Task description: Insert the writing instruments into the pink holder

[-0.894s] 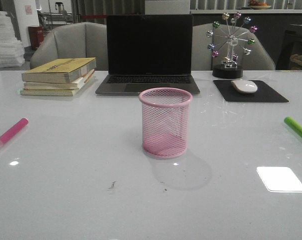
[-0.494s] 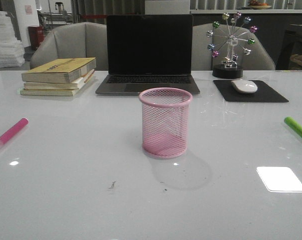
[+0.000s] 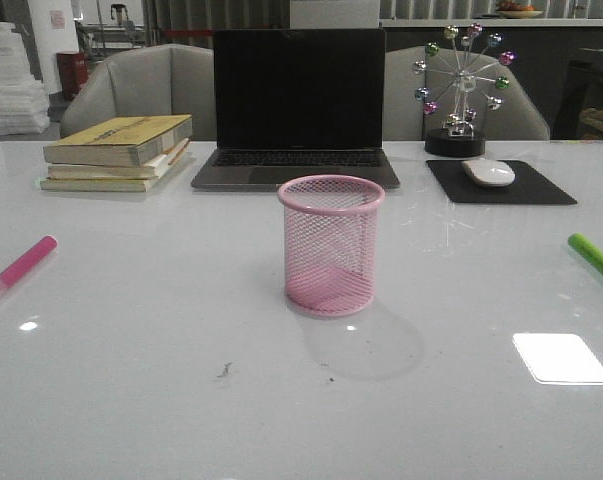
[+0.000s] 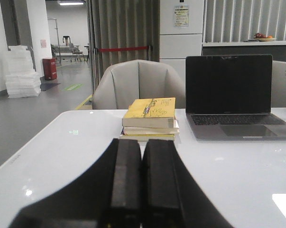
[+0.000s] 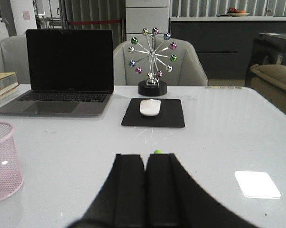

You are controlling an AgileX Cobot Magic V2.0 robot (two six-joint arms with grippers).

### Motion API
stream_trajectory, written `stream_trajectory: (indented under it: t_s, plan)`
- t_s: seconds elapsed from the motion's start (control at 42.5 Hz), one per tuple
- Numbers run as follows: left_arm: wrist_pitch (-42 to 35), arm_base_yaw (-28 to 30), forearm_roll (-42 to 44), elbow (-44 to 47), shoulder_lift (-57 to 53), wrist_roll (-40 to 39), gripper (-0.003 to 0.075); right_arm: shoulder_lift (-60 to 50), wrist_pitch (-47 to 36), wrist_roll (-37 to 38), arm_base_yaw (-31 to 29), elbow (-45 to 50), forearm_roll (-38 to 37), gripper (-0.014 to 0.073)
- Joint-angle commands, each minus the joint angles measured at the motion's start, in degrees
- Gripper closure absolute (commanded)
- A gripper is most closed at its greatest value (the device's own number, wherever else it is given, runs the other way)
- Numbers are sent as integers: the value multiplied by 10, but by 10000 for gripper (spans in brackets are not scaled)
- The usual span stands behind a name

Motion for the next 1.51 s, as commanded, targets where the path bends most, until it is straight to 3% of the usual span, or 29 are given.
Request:
stream_trajectory:
  t_s: [0.0,0.235,0.565,0.871,1.106,1.176,1.341,1.388,1.482]
  plan:
    - [-57,0,-4,-29,-10,-3,629,-11,-53,-9,-1,-33,-8,538]
    - [46,0,-4,-200,13,-3,629,19,54,-9,-1,-187,-21,538]
    - [217,0,-4,-406,201,-3,629,200,241,-9,-1,-423,-21,538]
    - [349,0,-4,-417,340,-3,629,340,362,-9,-1,-433,-21,538]
    - [361,0,-9,-415,426,-3,626,439,376,-9,-1,-418,-20,533]
    - [358,0,-9,-415,443,-2,573,464,377,-9,-1,-418,-20,498]
    - [334,-19,-25,-415,459,8,244,529,364,-9,-1,-423,-20,127]
    - [329,-36,-32,-415,459,8,171,551,364,-6,-1,-430,-20,61]
    - [326,-88,-33,-414,459,12,145,602,364,4,-3,-456,-20,24]
